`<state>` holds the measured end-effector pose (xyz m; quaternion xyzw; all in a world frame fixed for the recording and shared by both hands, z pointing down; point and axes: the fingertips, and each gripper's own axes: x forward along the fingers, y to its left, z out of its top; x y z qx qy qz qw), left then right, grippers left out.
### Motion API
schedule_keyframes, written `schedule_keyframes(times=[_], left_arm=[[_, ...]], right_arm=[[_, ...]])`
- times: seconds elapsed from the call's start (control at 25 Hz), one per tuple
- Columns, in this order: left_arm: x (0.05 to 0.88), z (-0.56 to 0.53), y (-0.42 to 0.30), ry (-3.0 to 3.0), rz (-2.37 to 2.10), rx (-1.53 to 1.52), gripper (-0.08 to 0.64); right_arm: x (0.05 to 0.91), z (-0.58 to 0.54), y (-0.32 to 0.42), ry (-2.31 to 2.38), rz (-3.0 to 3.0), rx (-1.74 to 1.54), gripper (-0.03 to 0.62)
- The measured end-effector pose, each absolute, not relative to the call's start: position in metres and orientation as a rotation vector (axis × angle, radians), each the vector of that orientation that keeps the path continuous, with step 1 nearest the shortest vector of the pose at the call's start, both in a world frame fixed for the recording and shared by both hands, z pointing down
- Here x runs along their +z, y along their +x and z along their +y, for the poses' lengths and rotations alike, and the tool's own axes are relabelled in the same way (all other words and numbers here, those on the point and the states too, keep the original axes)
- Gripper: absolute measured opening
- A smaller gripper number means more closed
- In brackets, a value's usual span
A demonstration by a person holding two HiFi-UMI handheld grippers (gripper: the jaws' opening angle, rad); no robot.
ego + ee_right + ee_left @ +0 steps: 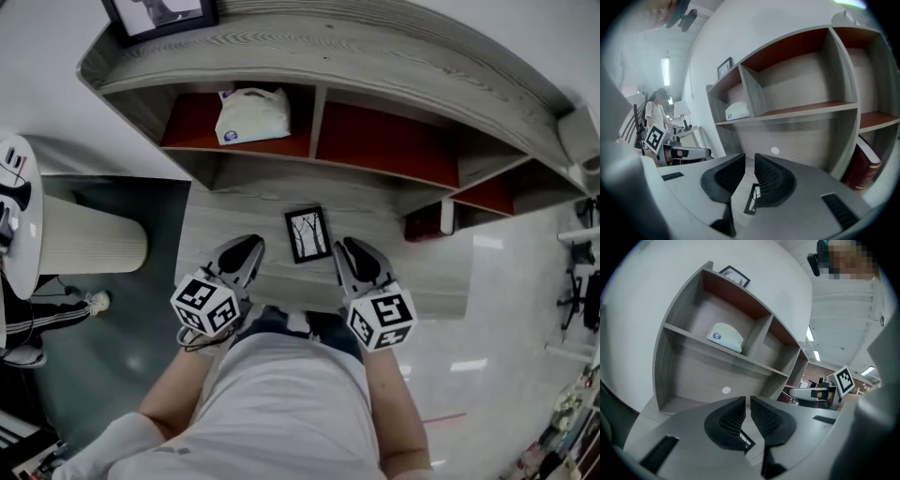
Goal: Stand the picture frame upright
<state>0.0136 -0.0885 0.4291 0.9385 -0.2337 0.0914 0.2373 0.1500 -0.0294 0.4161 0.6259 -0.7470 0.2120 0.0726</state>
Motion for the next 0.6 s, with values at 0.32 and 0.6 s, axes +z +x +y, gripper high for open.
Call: schedule_keyframes(times=[0.32, 0.6], left_arm=[[0.490, -0.099, 0.025, 2.399, -0.734, 0.291, 0.045], [0.545, -0.100, 0.044, 2.318, -0.786, 0.392, 0.128]], right_arm=[[0.469, -0.041, 0.167, 1.760, -2.226, 0.751, 0.049], [0.523, -0.054, 0.166, 1.634, -2.206, 0.878, 0.085]])
